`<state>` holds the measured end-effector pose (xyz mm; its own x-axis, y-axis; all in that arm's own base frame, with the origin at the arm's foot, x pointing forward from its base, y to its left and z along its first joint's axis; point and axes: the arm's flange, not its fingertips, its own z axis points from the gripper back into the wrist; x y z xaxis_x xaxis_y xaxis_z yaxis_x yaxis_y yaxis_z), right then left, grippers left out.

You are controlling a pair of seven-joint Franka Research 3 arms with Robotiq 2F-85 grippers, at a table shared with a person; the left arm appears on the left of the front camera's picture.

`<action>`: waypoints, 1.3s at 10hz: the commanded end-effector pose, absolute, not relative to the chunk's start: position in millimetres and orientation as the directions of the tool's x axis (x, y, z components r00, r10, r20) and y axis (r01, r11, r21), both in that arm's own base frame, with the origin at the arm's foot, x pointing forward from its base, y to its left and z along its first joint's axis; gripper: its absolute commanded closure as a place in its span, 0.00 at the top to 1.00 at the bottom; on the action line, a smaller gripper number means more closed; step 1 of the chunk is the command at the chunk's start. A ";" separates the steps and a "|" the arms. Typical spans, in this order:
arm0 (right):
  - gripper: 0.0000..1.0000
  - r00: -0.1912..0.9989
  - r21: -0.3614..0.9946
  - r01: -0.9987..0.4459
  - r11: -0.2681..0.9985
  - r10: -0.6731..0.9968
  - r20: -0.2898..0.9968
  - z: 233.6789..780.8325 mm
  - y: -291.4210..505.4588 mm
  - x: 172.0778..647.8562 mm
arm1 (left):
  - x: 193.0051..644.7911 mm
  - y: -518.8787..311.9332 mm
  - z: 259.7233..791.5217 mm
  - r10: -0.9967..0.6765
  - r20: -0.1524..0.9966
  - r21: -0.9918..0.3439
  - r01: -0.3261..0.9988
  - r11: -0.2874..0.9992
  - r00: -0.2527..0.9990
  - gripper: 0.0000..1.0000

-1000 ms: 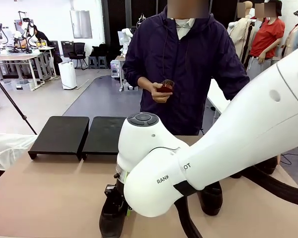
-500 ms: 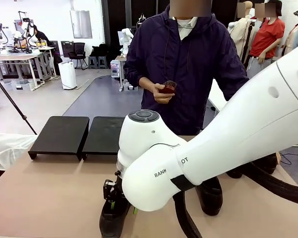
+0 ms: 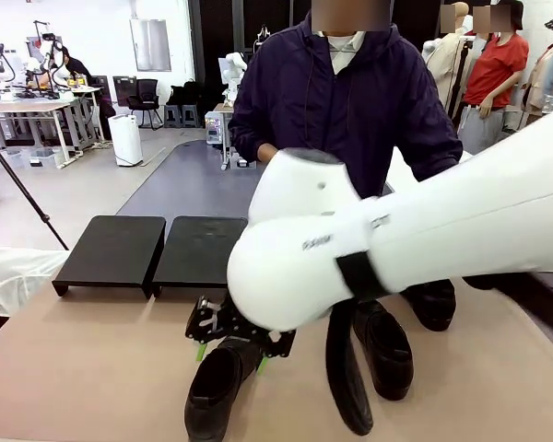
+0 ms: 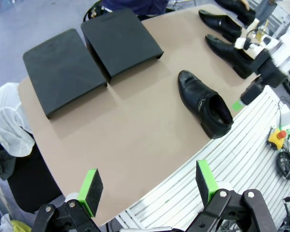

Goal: Organize the shoes by placing them on the stand.
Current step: Pick up one Shoe and place it in the middle of the table.

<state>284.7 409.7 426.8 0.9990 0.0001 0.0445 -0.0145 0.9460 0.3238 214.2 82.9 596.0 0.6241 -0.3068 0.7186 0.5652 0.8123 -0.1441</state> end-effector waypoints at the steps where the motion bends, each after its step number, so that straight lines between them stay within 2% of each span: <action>1: 1.00 0.994 0.338 -0.109 0.935 0.100 0.044 464.6 357.6 263.3 | 213.4 82.3 596.7 -0.299 0.721 -0.155 0.567 0.809 0.625 1.00; 3: 1.00 0.974 0.387 -0.225 0.894 0.222 0.052 486.1 335.2 237.6 | 213.4 82.3 596.7 -0.299 0.721 -0.155 0.567 0.809 0.625 1.00; 4: 1.00 0.980 0.330 -0.195 0.924 0.170 0.102 485.8 331.8 233.8 | 213.4 82.3 596.7 -0.299 0.721 -0.155 0.567 0.809 0.625 1.00; 5: 1.00 0.989 0.298 -0.105 0.949 0.067 0.135 480.4 339.7 238.9 | 213.4 82.3 596.7 -0.299 0.721 -0.155 0.567 0.809 0.625 1.00; 6: 1.00 0.982 0.350 -0.190 0.917 0.174 0.075 494.2 344.4 238.0 | 213.4 82.3 596.7 -0.299 0.721 -0.155 0.567 0.809 0.625 1.00; 8: 1.00 0.984 0.329 -0.176 0.928 0.153 0.096 492.0 335.1 232.2 | 213.4 82.3 596.7 -0.299 0.721 -0.155 0.567 0.809 0.625 1.00; 9: 1.00 0.960 0.292 -0.265 0.919 0.281 -0.014 491.2 341.1 223.2 | 213.4 82.3 596.7 -0.299 0.721 -0.155 0.567 0.809 0.625 1.00; 10: 1.00 0.914 0.342 -0.312 0.886 0.378 -0.145 506.9 313.4 217.1 | 213.4 82.3 596.7 -0.299 0.721 -0.155 0.567 0.809 0.625 1.00; 11: 1.00 0.881 0.388 -0.290 0.875 0.402 -0.248 531.0 261.8 209.1 | 213.4 82.3 596.7 -0.299 0.721 -0.155 0.567 0.809 0.625 1.00; 13: 1.00 0.925 0.573 -0.144 0.806 0.316 -0.212 571.0 163.3 206.9 | 213.4 82.3 596.7 -0.299 0.721 -0.155 0.567 0.809 0.625 1.00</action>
